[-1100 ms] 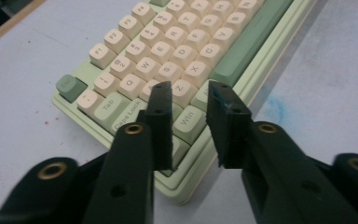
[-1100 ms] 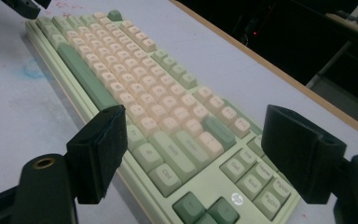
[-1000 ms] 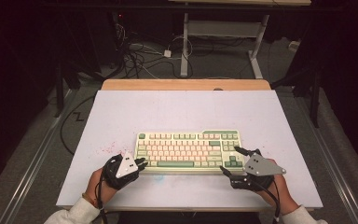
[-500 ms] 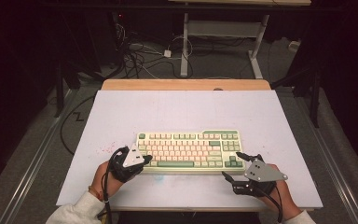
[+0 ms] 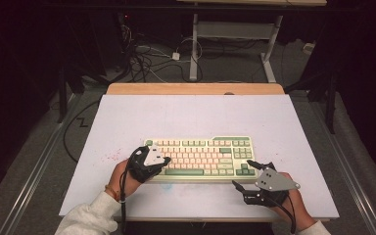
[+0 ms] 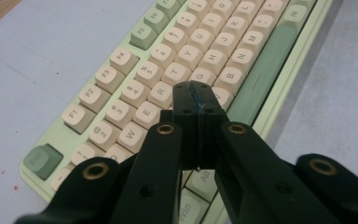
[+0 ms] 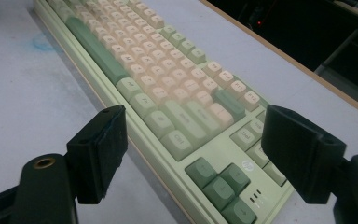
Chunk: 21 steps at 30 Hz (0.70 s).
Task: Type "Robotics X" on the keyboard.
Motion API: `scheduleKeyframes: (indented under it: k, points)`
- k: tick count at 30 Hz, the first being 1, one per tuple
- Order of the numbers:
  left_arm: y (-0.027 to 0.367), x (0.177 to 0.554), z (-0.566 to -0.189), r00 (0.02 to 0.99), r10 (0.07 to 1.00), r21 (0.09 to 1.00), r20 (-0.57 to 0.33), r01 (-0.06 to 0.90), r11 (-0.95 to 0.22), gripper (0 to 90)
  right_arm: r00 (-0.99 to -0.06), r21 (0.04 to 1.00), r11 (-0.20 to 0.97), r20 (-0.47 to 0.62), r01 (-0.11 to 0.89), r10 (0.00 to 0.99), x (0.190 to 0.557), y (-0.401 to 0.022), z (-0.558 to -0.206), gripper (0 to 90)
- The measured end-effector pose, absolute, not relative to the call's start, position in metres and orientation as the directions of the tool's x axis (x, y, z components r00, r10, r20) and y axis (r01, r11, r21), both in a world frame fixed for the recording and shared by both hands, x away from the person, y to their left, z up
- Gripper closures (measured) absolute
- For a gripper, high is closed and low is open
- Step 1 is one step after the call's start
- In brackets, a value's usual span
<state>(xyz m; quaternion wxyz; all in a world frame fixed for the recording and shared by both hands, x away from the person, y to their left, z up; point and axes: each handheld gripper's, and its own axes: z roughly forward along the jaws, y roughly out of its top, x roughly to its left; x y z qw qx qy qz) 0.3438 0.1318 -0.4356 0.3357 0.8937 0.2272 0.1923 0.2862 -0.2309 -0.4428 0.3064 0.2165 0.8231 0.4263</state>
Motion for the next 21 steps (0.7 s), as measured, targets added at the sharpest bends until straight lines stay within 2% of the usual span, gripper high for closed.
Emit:
scheduleKeyframes:
  k: [21]
  points:
    - [0.104,0.374,-0.442,0.838,0.511,0.644,0.19,0.286,-0.709,87.6,-0.725,0.823,0.559,-0.325,0.1,0.607,0.287,-0.229,-0.447,23.7]
